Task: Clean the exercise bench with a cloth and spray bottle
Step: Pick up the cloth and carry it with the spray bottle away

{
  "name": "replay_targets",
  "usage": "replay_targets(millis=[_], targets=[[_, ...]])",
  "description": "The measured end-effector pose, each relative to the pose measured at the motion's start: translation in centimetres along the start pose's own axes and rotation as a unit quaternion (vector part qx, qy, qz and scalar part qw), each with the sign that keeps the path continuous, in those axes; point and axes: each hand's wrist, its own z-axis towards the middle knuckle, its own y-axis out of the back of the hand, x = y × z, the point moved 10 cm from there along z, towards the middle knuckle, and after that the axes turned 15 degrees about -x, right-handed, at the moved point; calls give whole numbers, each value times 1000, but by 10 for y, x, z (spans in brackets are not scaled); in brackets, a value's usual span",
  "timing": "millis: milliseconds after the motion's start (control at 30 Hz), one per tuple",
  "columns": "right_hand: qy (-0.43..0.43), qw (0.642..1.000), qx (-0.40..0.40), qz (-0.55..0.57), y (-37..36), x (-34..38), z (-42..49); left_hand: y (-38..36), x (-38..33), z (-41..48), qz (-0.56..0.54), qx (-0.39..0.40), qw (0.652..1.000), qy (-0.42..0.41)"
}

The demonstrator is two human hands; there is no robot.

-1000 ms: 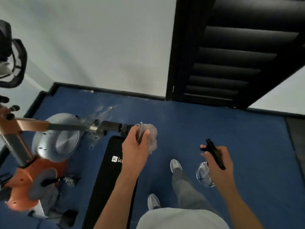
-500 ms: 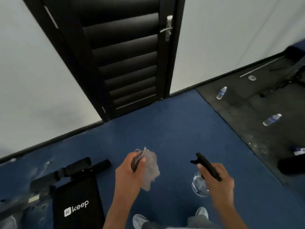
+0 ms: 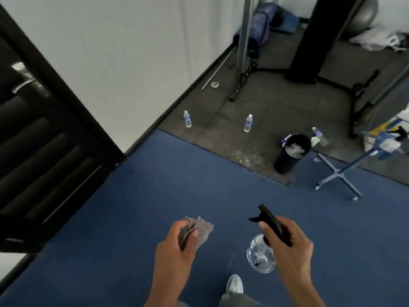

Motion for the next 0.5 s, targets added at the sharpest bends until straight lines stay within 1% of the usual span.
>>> replay_targets(millis=[167, 300, 433, 500], targets=[[-40, 998, -51, 2, 49, -16, 83, -115, -76, 12, 19, 92, 994, -56], [-69, 993, -92, -10, 66, -33, 151, -198, -116, 38, 35, 138, 985, -96], [-84, 987, -135, -6, 80, -35, 231, -293, -155, 72, 59, 199, 968, -142], [-83, 986, -145, -3, 85, -28, 275, -342, -177, 91, 68, 224, 958, -163]])
